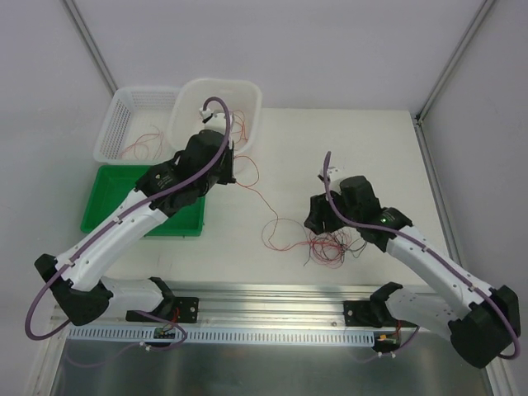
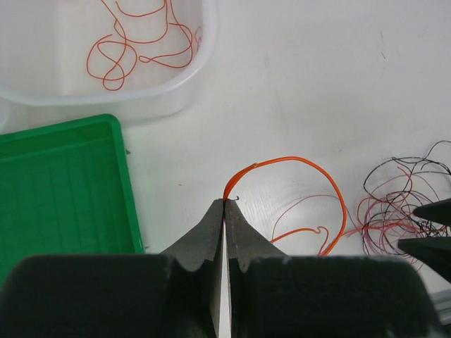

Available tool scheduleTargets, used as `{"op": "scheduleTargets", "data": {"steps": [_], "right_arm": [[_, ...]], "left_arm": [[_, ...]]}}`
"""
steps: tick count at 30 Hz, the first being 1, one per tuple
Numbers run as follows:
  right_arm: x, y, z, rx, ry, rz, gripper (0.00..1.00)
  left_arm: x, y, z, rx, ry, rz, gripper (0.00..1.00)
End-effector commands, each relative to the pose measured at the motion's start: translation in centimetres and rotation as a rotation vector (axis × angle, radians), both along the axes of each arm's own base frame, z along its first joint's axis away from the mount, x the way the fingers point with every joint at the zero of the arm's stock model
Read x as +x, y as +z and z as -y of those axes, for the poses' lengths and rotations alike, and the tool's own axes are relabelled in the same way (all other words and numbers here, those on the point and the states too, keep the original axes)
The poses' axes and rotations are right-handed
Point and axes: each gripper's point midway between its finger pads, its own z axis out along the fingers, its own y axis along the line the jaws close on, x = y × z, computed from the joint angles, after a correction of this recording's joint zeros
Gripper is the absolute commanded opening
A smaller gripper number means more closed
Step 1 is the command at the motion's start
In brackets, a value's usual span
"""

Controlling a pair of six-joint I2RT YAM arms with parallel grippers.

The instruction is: Untangle the cables

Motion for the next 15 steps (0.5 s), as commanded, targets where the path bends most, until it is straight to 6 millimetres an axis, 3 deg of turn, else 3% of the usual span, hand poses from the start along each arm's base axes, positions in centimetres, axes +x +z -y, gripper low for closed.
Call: {"op": "scheduleTargets", "data": {"steps": [1,7,11,15], "right_arm": [[-0.2,-0.9,-4.5,0.072,0.235,-0.001,0.58],[-3.0,-3.4,-7.1,0.065,0.458,-0.080,0.57],[-2.7,-6.1,-7.3,0.002,0.457,-0.096,0.58],[-1.4,-8.4,-6.7,-0.076,0.415,-0.095,0.58]], "left_arm": [[-1.0,3.3,-0.8,-0.082,0.011,0.068,0.00],[-1.7,6.7,-3.5,-0.104,0.079,0.162,0.00],[-2.4,9.7,-4.3,-0.150,0.081,0.219,0.00],[-3.0,11.5,-5.0,-0.175,0.081,0.253,0.00]]}}
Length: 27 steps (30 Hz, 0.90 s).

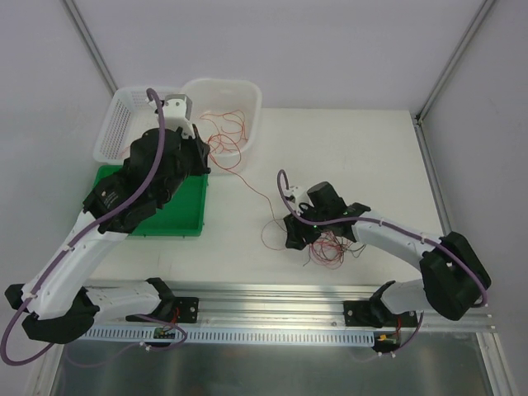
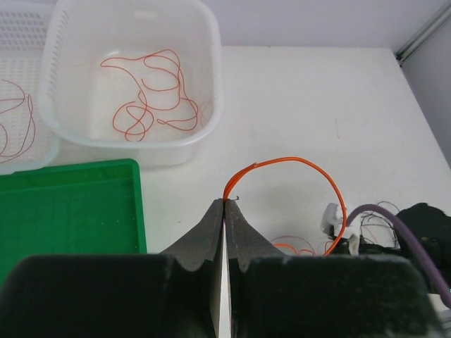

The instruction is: Untangle the cables

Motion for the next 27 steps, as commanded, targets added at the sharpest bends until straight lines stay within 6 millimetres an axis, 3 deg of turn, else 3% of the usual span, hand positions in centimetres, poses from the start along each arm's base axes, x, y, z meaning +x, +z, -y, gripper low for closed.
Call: {"op": "scheduleTargets", "data": {"steps": [1,7,13,21,25,27], "right_arm": [[1.7,-0.8,-0.3,-0.023,0.013,0.077,0.58],[2.1,-2.2,-0.6,-0.077,0.020,0.083,0.59],[1.4,-1.8,-0.5,-0.082,0.023,0.093,0.56],[3.0,3.5,0.9,-0.029,-0.081,0.285,0.55],[3.6,4.3,1.0,-0.046,-0.093,0.300,0.56],[3.8,3.7,0.8,-0.065,-0.084,0.279,0.56]], "left_arm": [[-0.8,2.7,-1.3,-0.029,0.017,0.061,0.00],[-1.5,3.5,-2.1,-0.046,0.025,0.081,0.00],[-1.6,3.4,-2.6,-0.038,0.041,0.081,0.00],[-1.7,3.3,-3.2,-0.024,0.064,0.079,0.00],[-1.8,3.3,-3.1,-0.028,0.056,0.077,0.00],[-1.8,3.2,-3.0,-0.033,0.051,0.073,0.00]]}}
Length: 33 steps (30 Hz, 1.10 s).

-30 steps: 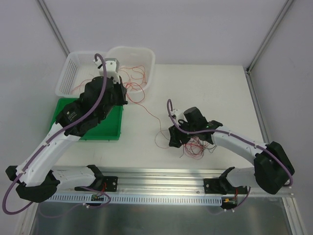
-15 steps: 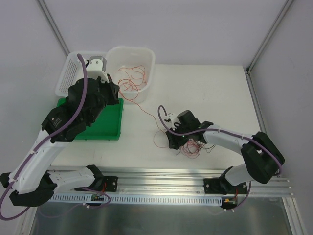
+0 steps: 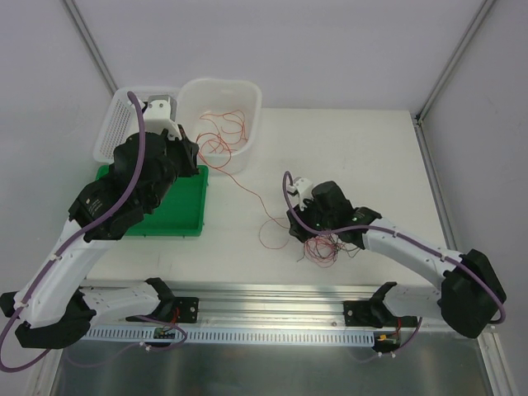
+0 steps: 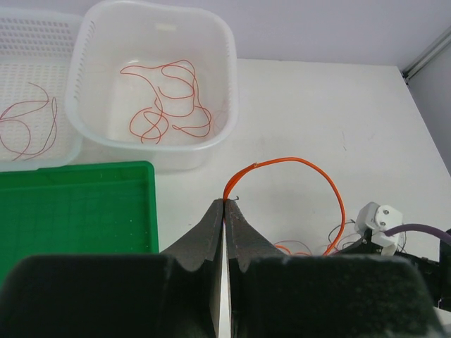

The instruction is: Untangle the cables

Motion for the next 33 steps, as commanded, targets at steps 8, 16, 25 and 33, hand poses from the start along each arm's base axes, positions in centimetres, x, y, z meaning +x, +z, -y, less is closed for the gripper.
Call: {"op": "scheduleTargets", "data": {"steps": [8,16,25,33], "right_arm": [[1.8,-6.1,-0.8,-0.121,-0.028,-0.080,0.54],[0.9,-3.2,-1.3,-0.081,-0.017,-0.092,0.01],[1.0,11.5,-0.6,0.097,-0.091,0.054,0.01],[2.5,16.4,0.8,0.183,-0.291,0.035,0.01]], "left_arm": [[-0.9,1.3,-0.8,-0.019,-0.003,0.028,0.00],[0.0,-0.6,-0.6,0.034,0.025,-0.008,0.00],[5.4,-8.9,3.8,0.161,0.000,-0.196,0.17],[3.5,-9.8,9.0,-0.038,-0.273,-0.200,0.95]]}}
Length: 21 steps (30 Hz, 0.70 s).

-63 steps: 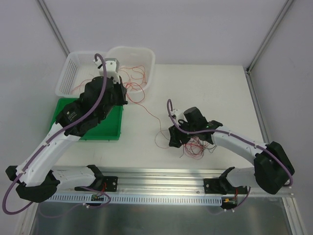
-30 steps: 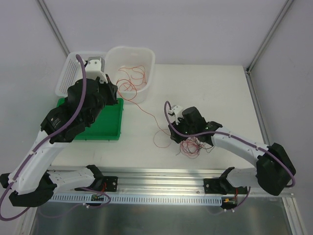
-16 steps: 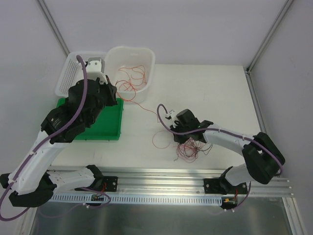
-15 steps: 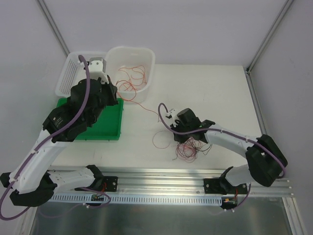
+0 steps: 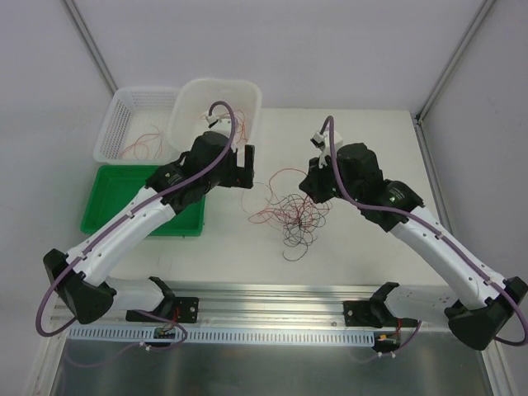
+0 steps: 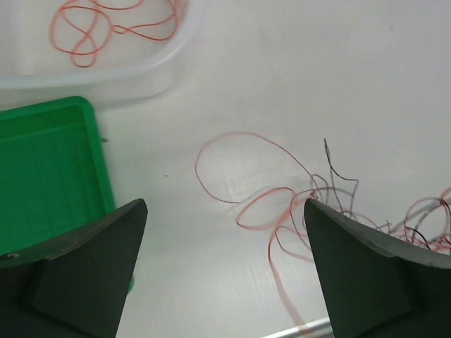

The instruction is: Untangle the cables

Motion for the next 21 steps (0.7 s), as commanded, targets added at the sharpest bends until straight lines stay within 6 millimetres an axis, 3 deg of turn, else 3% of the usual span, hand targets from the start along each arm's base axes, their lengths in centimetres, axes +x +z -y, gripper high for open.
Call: {"op": "scheduleTargets", "data": {"steps": [1,2,3,5,6,8,9,11,15,21], "right_arm": [[-0.2,-0.9,0.6,0.000,-0.091,-0.120,0.01],[-0.4,-1.4,0.4,0.010,-0.091,-0.141,0.01],[-0.3,-1.4,0.2,0.026,-0.095,-0.144,0.01],[-0.5,-1.8,0.0,0.050,-0.113,-0.173,0.01],[-0.5,-2.3,0.0,0.050,-0.120,-0.183,0.01],[-0.6,-2.8,0.0,0.057,-0.138,-0.203,0.01],[-0.5,-3.3,0.0,0.053,-0.149,-0.213,0.01],[-0.4,-3.9,0.2,0.051,-0.177,-0.233,0.01],[-1.1,-4.3,-0.9,0.078,-0.133,-0.261,0.01],[-1.8,-4.1,-1.5,0.090,-0.101,-0.260,0.01]], "left_arm": [[-2.2,3.5,2.8,-0.244,-0.150,0.082,0.97],[-3.4,3.9,3.4,-0.296,-0.215,0.083,0.97],[-3.8,2.5,3.8,-0.313,-0.237,0.070,0.97],[-5.1,2.0,4.2,-0.371,-0.269,0.055,0.97],[-5.5,0.4,4.7,-0.386,-0.295,0.037,0.97],[-7.0,-0.3,5.8,-0.434,-0.354,0.010,0.94],[-7.7,-1.6,6.2,-0.440,-0.376,-0.017,0.93],[-8.9,-1.4,7.7,-0.474,-0.436,-0.004,0.93],[-9.5,-3.3,9.6,-0.468,-0.489,-0.006,0.89],[-9.8,-4.0,13.7,-0.491,-0.609,0.013,0.84]]}}
